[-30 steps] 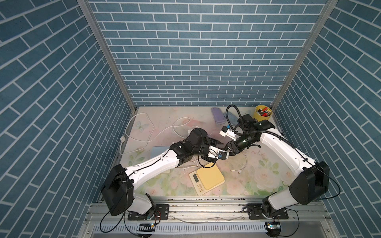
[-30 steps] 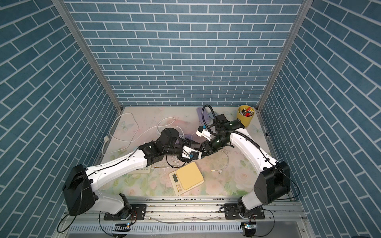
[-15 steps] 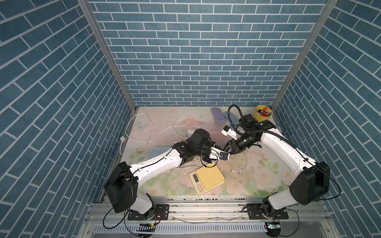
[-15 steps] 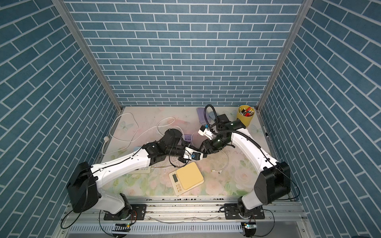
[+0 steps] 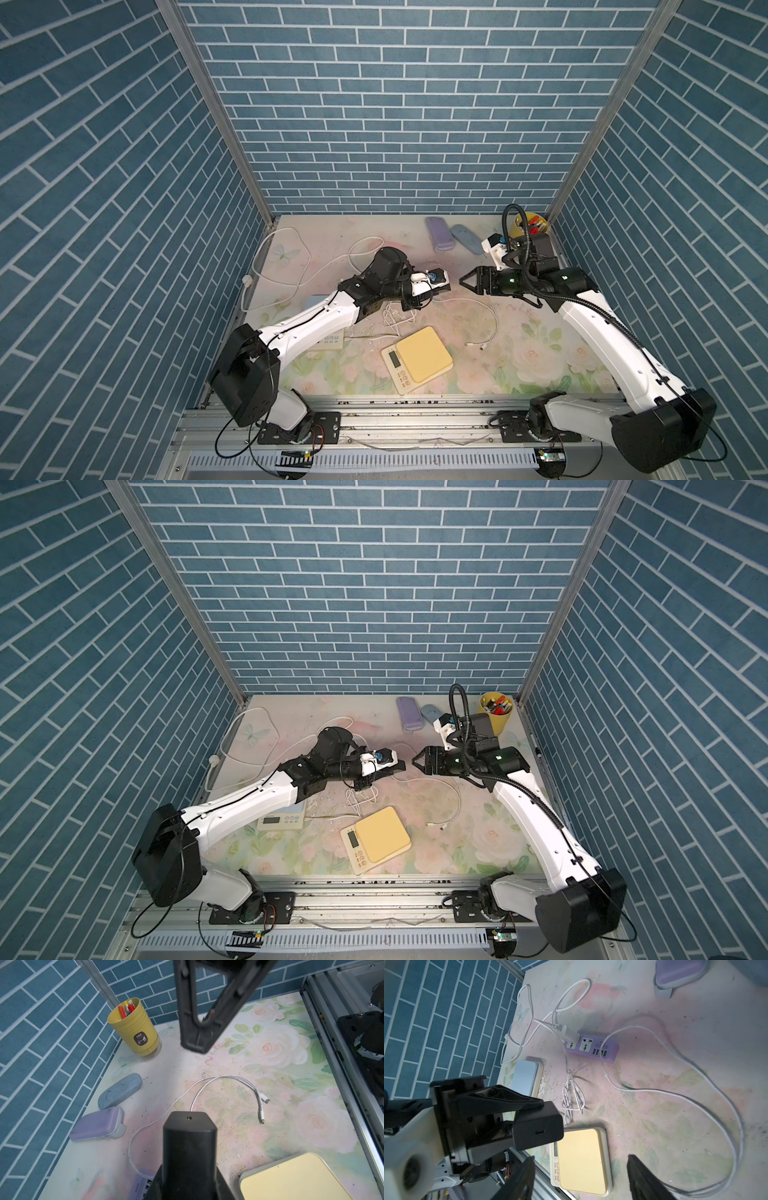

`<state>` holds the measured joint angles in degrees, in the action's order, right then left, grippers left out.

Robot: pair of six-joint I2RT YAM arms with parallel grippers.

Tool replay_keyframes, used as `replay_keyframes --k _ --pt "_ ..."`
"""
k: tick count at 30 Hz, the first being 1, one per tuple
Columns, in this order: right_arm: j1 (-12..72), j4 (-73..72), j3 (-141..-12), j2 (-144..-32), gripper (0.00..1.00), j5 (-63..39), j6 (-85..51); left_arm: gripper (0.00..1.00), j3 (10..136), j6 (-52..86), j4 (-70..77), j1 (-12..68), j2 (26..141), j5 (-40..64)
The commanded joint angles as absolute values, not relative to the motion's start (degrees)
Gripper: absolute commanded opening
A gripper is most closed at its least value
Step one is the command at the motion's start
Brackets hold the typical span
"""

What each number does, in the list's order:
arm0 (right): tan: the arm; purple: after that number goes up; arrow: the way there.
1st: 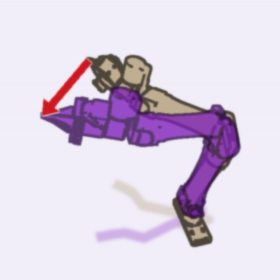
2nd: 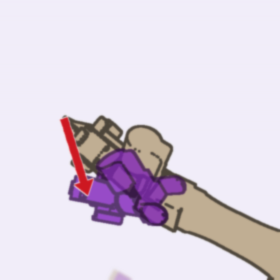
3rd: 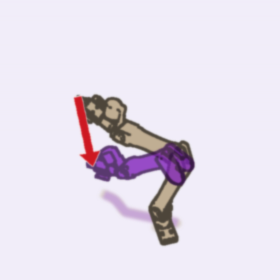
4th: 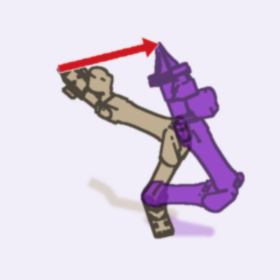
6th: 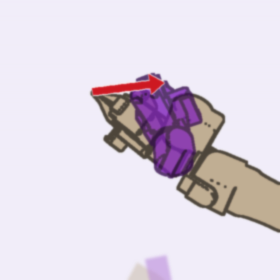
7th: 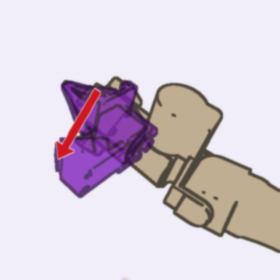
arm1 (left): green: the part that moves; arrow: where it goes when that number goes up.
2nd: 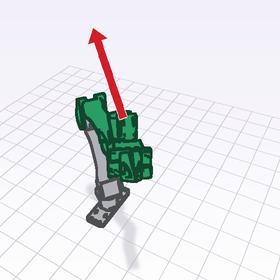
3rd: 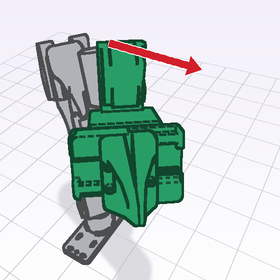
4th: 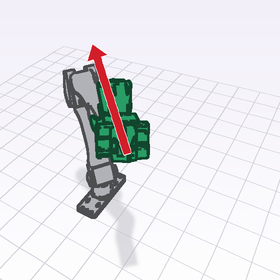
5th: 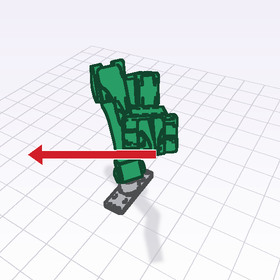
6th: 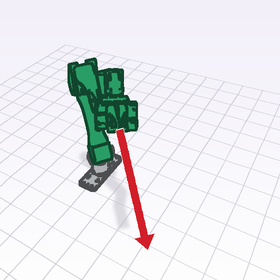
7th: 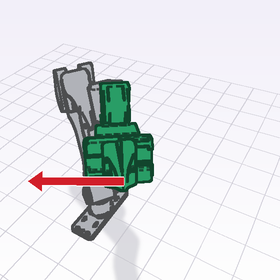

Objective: Charge the electronic scale
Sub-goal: Pick up the plug from the center of the board.

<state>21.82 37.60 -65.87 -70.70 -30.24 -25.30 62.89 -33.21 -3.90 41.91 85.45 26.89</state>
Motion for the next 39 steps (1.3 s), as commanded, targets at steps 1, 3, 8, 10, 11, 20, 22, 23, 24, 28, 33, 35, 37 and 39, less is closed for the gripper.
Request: replay_keyframes --k 1,3,8,10,11,20,22,23,24,28,33,35,37,39 --pt "22.75 28.42 -62.43 -71.51 0.82 -34.86 -34.41 0.07 64.22 -28.72 -2.25 41.66 85.69 29.6" --pt "23.38 24.38 -61.39 -71.54 0.83 -36.21 -36.06 0.07 64.64 -28.13 -2.62 41.53 86.17 30.37" --pt "24.86 20.26 -61.51 -73.5 0.84 -38.89 -37.44 0.07 65.28 -26.66 -2.72 41.33 86.83 32.16" --pt "25.38 19.71 -61.53 -74.24 0.84 -39.53 -37.73 0.07 65.47 -26.42 -2.77 41.26 86.95 32.47" --pt "25.72 19.46 -61.44 -74.43 0.84 -39.64 -37.88 0.07 65.56 -26.3 -2.72 41.13 87.09 32.56" --pt "28.2 19.64 -62.34 -78.05 0.51 -41.77 -38.8 0.08 65.83 -24.61 -1.43 40.26 87.23 32.99" --pt "28.61 20.07 -63.1 -78.72 0.29 -41.69 -38.91 0.09 65.58 -24.09 -1.08 40.0 87.26 32.0" --pt "28.74 20.59 -63.49 -79.0 0.2 -41.19 -38.86 0.14 65.34 -23.78 -1.05 39.9 87.12 31.16" --pt "28.82 21.12 -63.92 -79.18 0.14 -40.68 -38.63 0.21 65.03 -23.57 -0.85 39.84 86.89 30.18" --pt "29.05 27.91 -67.94 -80.18 0.0 -33.46 -36.37 0.62 60.33 -20.35 4.71 39.73 83.66 20.78" --pt "29.52 38.24 -76.25 -84.65 0.0 -19.75 -33.1 1.0 60.35 -17.57 -0.75 39.3 79.32 7.37" --pt "30.0 40.1 -80.02 -88.03 0.0 -19.05 -32.07 1.0 60.99 -17.38 -4.99 39.13 77.5 2.24" --pt "30.85 43.0 -84.62 -92.33 0.0 -17.61 -30.51 1.0 60.47 -16.74 -7.32 39.03 75.09 -2.5" --pt "31.91 46.86 -90.23 -97.42 0.0 -15.62 -28.61 1.0 58.86 -15.33 -8.08 38.86 72.02 -7.24"
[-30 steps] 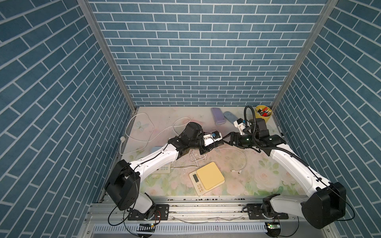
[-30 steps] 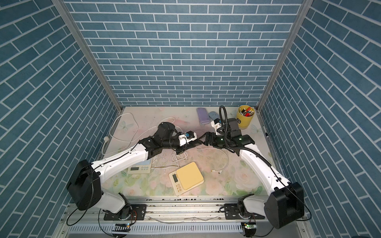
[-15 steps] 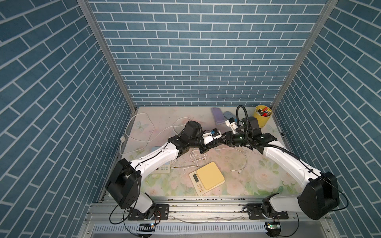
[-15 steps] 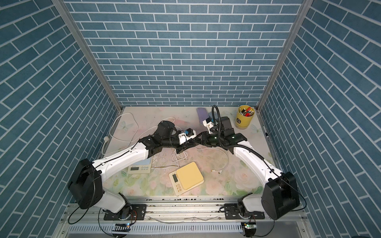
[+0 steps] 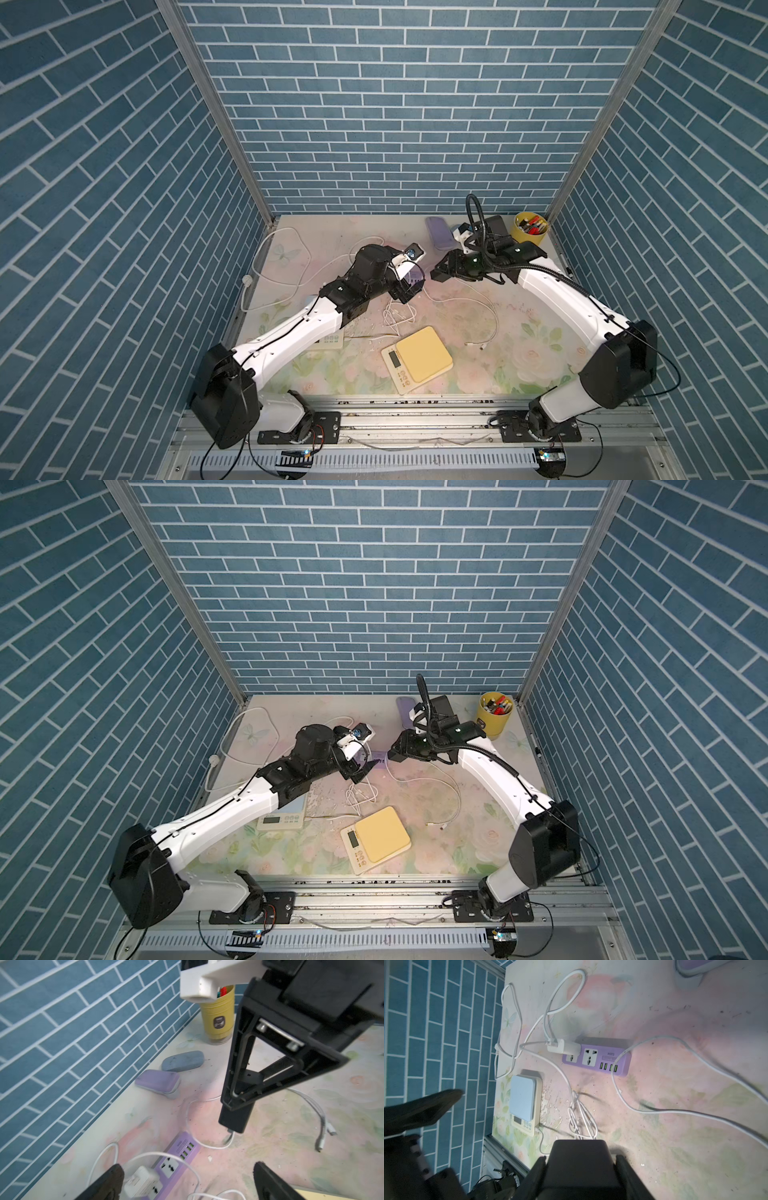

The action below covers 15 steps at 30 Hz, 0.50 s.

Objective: Charge the electronic scale
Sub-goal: Pick up the plug from the center of the board, then insert the plug into the socket.

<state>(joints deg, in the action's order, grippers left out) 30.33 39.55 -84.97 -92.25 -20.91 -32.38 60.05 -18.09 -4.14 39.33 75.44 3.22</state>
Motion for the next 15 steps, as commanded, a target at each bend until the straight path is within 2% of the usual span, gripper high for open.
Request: replay_keyframes --k 1,7,15 --pt "32.63 48.73 -93.45 -100.37 0.0 -14.5 -27.57 1.0 57.75 -13.58 -7.87 38.68 70.08 -10.14" --pt "34.21 52.82 -105.71 -112.65 0.0 -10.21 -28.97 1.0 53.28 -3.29 -11.36 35.81 59.81 -18.62" --pt "35.89 60.66 -123.06 -125.17 0.0 -3.31 -29.23 1.0 54.96 0.26 -22.97 32.55 56.43 -16.35"
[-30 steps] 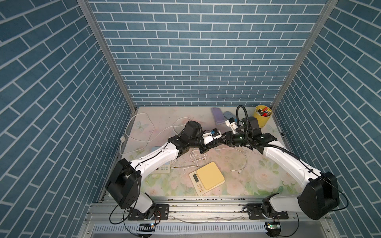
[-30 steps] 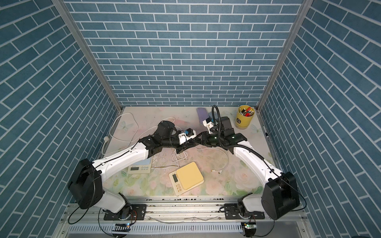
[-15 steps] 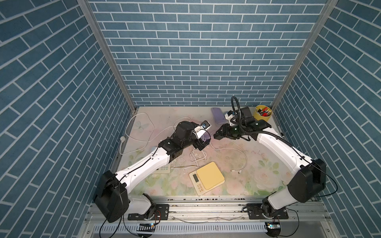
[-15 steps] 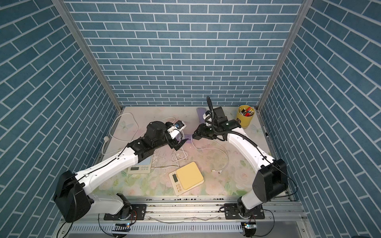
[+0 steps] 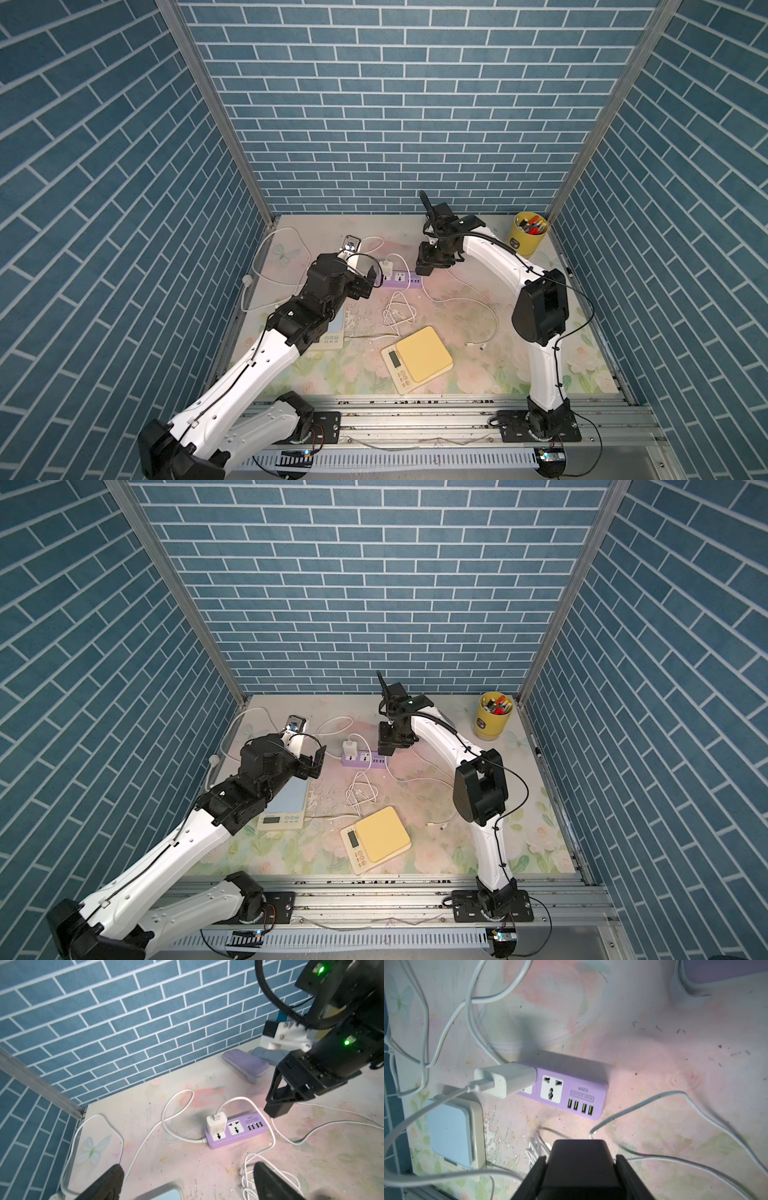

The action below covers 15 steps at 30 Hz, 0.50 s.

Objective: Charge the electronic scale
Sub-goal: Insert the plug into the socket.

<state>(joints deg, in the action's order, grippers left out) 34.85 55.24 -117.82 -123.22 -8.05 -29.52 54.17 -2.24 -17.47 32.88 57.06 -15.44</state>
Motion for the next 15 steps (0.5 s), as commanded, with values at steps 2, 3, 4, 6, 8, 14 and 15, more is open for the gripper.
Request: replay_keyframes --k 2,3,4,6,8,14,15 --pt "36.44 61.42 -126.06 -128.4 0.0 -3.14 -29.76 1.0 54.76 0.44 -23.46 32.38 56.2 -16.78" --pt "36.56 61.48 -126.99 -129.34 0.0 -3.32 -30.11 1.0 54.67 0.4 -23.64 32.4 56.25 -16.94" --pt "36.65 61.33 -128.01 -130.31 0.0 -3.66 -30.65 0.99 54.74 0.46 -23.73 32.28 56.25 -17.09" --pt "36.9 60.87 -129.67 -132.02 0.0 -4.63 -31.61 1.0 55.06 0.62 -24.06 32.24 56.56 -17.05" --pt "37.15 60.46 -131.65 -133.53 0.0 -4.81 -32.37 1.0 55.45 0.7 -24.42 32.09 57.03 -17.11" --pt "38.34 61.44 -137.06 -137.47 0.0 -6.58 -33.83 1.0 55.81 1.72 -25.4 31.73 58.88 -16.84" --pt "38.48 61.92 -137.93 -138.22 0.0 -6.19 -34.05 0.99 55.83 1.82 -25.54 31.69 59.09 -16.78"
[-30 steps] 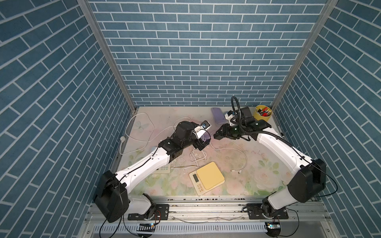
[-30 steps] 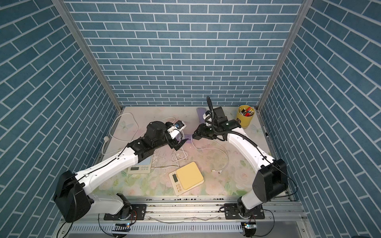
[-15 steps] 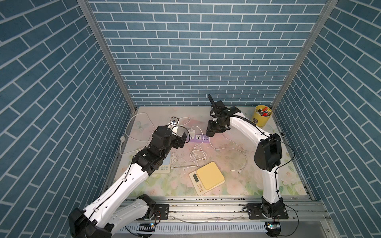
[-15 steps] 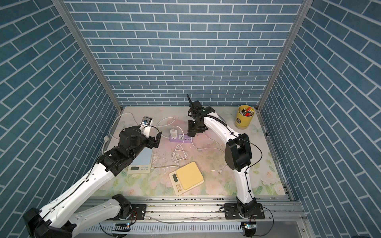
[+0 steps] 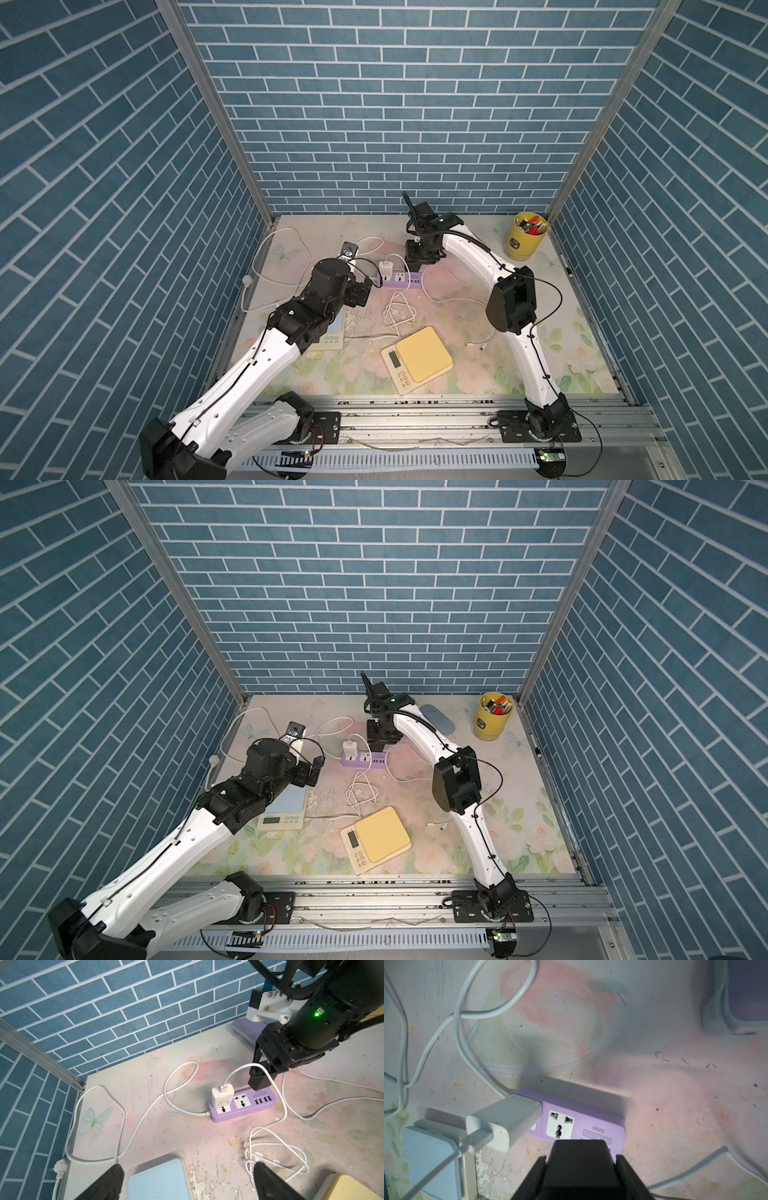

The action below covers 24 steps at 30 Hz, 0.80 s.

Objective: Charge the electronic scale
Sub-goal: Insert the plug into the socket.

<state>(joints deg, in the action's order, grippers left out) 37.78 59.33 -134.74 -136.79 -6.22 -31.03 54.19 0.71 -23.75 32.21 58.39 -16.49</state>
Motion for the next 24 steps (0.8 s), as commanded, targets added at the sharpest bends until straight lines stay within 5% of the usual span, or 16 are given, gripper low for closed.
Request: replay_keyframes --k 1,24 --pt "38.76 62.64 -138.9 -138.93 0.0 -5.72 -34.16 1.0 55.9 2.05 -25.57 31.69 59.35 -16.64" --pt "40.03 59.41 -140.27 -143.92 0.0 -3.33 -37.62 1.0 56.95 4.5 -28.08 31.66 61.25 -13.81"
